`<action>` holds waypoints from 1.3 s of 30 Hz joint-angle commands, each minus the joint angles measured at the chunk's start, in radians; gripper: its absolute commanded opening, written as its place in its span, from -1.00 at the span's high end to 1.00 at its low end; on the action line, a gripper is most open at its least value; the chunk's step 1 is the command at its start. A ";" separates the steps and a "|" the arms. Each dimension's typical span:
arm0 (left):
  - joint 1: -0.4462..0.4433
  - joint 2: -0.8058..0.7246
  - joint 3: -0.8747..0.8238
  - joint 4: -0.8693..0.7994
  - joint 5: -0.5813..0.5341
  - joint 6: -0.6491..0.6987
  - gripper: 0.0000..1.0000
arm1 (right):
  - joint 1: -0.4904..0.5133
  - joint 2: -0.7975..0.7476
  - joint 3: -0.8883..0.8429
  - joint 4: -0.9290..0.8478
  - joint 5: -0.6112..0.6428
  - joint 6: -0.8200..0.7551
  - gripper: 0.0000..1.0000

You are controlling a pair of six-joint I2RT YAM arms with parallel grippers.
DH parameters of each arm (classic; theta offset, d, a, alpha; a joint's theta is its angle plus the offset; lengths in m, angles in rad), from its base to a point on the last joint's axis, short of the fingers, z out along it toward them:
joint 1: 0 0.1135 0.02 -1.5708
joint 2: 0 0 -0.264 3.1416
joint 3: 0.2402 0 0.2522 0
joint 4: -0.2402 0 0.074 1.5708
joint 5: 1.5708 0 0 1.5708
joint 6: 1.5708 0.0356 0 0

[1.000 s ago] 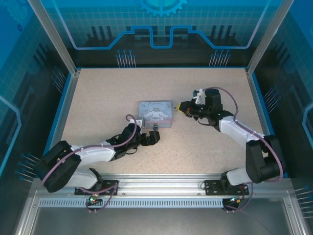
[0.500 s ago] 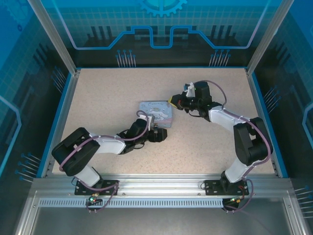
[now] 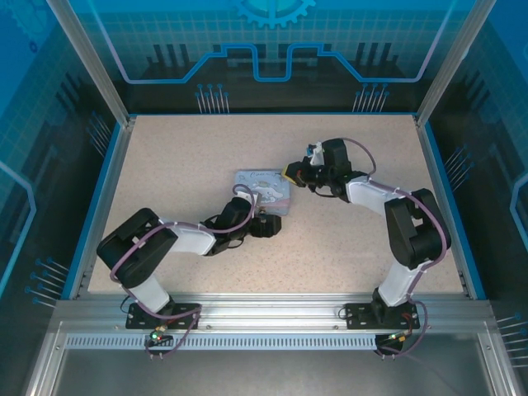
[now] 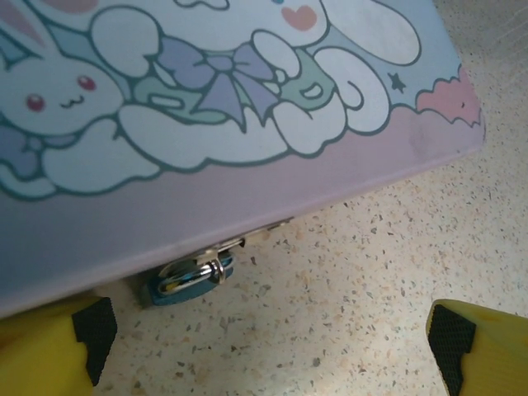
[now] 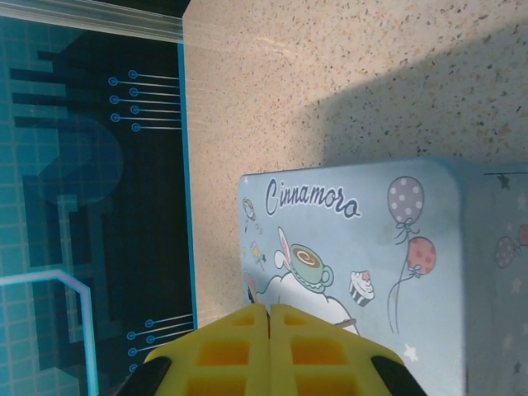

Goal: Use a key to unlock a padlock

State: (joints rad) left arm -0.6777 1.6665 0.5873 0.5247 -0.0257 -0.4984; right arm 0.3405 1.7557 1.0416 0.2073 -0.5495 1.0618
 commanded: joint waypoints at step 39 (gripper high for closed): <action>0.031 0.198 -0.003 0.396 0.120 -0.173 -0.98 | 0.009 0.000 -0.021 0.003 0.016 -0.038 1.00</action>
State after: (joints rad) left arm -0.6559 1.8320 0.6022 0.8963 0.0620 -0.6464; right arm 0.3470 1.7584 1.0374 0.2028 -0.5304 1.0389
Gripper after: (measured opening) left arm 0.987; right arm 0.051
